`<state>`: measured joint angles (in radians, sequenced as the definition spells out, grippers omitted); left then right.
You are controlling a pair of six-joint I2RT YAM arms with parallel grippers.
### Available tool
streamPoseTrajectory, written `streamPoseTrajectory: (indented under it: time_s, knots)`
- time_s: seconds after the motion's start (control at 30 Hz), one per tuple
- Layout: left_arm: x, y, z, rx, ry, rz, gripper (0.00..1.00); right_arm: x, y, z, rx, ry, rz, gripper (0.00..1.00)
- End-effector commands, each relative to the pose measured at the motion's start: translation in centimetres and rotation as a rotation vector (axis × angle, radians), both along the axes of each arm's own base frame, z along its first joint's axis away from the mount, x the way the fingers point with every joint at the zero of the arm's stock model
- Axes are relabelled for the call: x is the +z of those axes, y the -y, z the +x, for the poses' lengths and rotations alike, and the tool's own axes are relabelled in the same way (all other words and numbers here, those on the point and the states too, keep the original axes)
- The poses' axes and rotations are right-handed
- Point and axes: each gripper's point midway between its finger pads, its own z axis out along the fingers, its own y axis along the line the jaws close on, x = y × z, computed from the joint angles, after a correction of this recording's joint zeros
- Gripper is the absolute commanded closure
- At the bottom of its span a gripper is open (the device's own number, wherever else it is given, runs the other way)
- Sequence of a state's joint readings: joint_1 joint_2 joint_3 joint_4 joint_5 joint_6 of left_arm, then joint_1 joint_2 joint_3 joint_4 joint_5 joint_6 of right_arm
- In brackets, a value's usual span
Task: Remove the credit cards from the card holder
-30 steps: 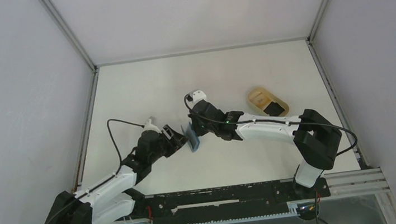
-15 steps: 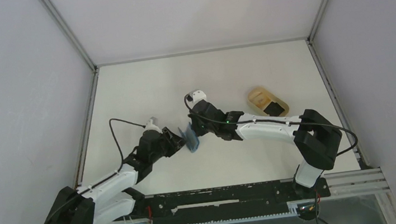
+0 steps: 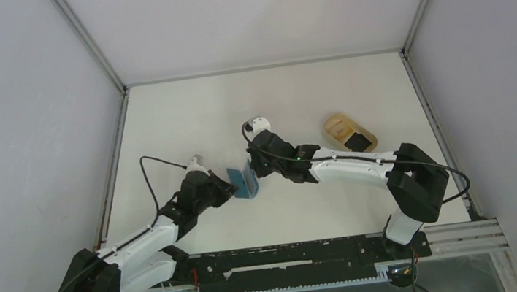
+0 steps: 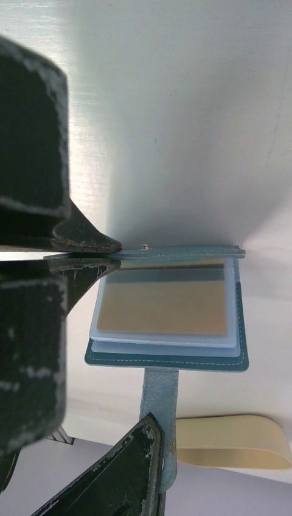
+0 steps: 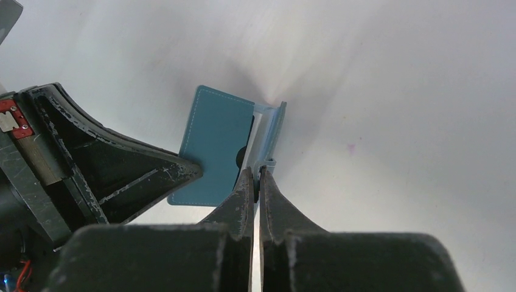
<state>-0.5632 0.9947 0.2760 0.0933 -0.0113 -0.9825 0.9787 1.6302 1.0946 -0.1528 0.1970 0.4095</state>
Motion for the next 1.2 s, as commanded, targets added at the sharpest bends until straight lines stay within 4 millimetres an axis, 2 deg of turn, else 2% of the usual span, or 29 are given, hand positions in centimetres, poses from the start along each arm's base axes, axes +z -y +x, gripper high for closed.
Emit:
streamPoseTrajectory:
  time_s: [0.0, 0.13, 0.3, 0.4, 0.5, 0.63, 0.77, 0.87, 1.03, 1.17]
  knots:
    - [-0.3, -0.3, 0.3, 0.005, 0.02, 0.015, 1.0, 1.8, -0.3, 0.1, -0.003, 0.03, 0.043, 1.0]
    - [-0.8, -0.4, 0.3, 0.009, 0.017, 0.023, 1.0, 0.8, 0.3, 0.1, -0.014, 0.019, 0.025, 1.0]
    - [-1.7, -1.0, 0.3, 0.026, 0.029, 0.033, 1.0, -1.7, 2.7, 0.2, -0.051, -0.013, -0.019, 1.0]
    - [-2.7, -1.1, 0.1, 0.028, 0.018, 0.045, 1.0, -2.3, 3.8, 0.1, -0.063, -0.032, -0.017, 1.0]
    - [-3.5, -1.1, 0.1, 0.03, 0.009, 0.045, 1.0, -1.5, 4.0, 0.1, -0.06, -0.022, 0.013, 1.0]
    - [-4.1, -0.8, 0.3, 0.028, 0.009, 0.031, 1.0, 1.1, 3.2, 0.0, -0.023, 0.015, 0.089, 1.0]
    - [-4.4, -0.4, 0.6, 0.027, 0.03, 0.002, 1.0, 3.3, 1.8, -1.1, 0.035, 0.015, 0.177, 1.0]
    - [-4.7, 0.1, 0.7, 0.024, 0.032, -0.028, 1.0, 4.0, 1.2, -1.7, 0.062, 0.015, 0.204, 1.0]
    - [-5.2, 0.6, 0.5, 0.01, 0.017, -0.064, 1.0, 1.7, 3.0, -0.8, 0.009, -0.014, 0.134, 1.0]
    - [-4.6, 0.7, 0.4, -0.003, 0.028, -0.064, 1.0, -1.6, 6.4, 0.1, -0.079, -0.067, 0.085, 1.0]
